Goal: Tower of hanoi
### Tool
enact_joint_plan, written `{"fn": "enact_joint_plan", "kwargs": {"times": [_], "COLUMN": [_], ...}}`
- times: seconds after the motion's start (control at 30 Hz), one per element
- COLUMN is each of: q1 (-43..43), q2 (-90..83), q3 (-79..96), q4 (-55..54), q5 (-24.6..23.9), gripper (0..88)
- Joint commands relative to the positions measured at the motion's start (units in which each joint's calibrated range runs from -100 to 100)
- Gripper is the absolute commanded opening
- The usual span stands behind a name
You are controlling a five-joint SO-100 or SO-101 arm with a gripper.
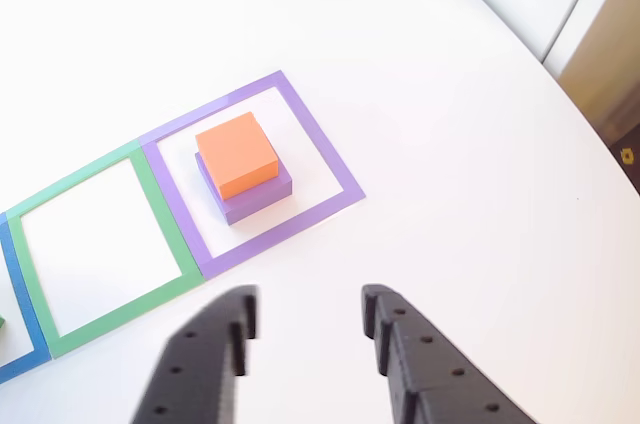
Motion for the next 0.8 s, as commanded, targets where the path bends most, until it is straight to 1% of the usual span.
{"fn": "enact_joint_plan", "kwargs": {"times": [0.0, 0.03, 0.1, 0.13, 0.27, 0.4, 0.57, 0.63, 0.7, 0.77], "q1": [0.3, 0.0, -0.5, -0.6, -0.7, -0.6, 0.5, 0.4, 0.2, -0.2], "q2": [-0.8, -0.8, -0.7, -0.6, 0.9, 3.9, 11.2, 15.8, 21.3, 26.0], "q3": [11.9, 15.0, 21.9, 25.6, 38.1, 47.7, 57.1, 58.4, 60.3, 61.4], "q4": [-12.4, -15.8, -24.4, -29.0, -46.7, -63.0, -84.2, -90.3, -99.5, -106.0], "q5": [0.0, 0.0, 0.0, 0.0, 0.0, 0.0, 0.0, 0.0, 0.0, 0.0], "gripper": [30.1, 31.2, 28.1, 28.7, 35.8, 38.8, 41.4, 41.8, 42.2, 42.4]}}
